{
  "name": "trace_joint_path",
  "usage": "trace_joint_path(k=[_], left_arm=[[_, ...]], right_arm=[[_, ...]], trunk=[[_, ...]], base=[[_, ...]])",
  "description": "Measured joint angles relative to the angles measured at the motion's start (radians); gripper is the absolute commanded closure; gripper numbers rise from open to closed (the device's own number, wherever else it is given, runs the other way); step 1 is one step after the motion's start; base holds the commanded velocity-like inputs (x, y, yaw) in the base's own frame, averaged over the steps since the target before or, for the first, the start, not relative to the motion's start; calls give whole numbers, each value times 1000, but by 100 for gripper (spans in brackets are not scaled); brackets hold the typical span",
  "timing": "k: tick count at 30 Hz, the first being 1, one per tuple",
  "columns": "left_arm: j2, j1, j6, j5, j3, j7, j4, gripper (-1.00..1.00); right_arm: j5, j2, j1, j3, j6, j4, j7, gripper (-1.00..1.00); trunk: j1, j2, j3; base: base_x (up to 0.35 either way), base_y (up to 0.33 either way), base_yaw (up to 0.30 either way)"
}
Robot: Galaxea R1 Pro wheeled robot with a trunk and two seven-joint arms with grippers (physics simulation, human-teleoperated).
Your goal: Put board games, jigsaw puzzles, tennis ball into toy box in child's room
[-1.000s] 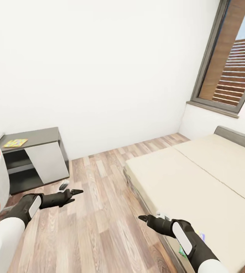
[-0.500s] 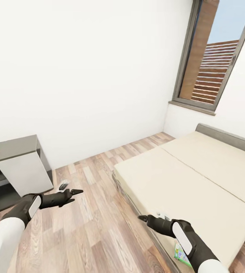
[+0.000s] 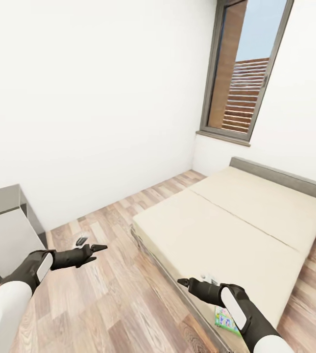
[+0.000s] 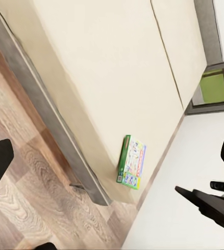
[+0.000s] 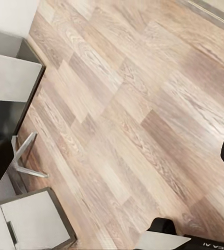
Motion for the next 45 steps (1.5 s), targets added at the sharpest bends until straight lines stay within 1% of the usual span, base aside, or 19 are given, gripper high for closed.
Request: trace_joint_path(k=[6, 23, 28, 34, 39, 45], left_arm=[[0, 0, 0, 1, -1, 0, 0, -100], [-1, 0, 0, 1, -3, 1, 0, -100], [-1, 0, 0, 0, -3, 0, 0, -100], [-1, 0, 0, -1, -3, 1, 0, -100], [1, 0, 0, -2, -2, 0, 0, -100], [1, 0, 0, -2, -2, 0, 0, -100]], right_arm=[[1, 3, 0, -1, -1, 0, -2, -100], [0, 4, 0, -1, -1, 0, -3, -100], [0, 4, 0, -1, -2, 0, -3, -100], [0, 3, 0, -1, -3, -4, -2, -100], [1, 3, 1, 0, -25, -4, -2, -100], [0, 3, 1, -1, -36, -2, -1, -100]], trunk=[[0, 0, 4], [0, 0, 18], [0, 0, 21], [0, 0, 24], [0, 0, 24], [0, 0, 24]], base=[[0, 135, -275], [0, 21, -273], [0, 192, -263], [0, 239, -85], [0, 246, -70], [0, 246, -234]])
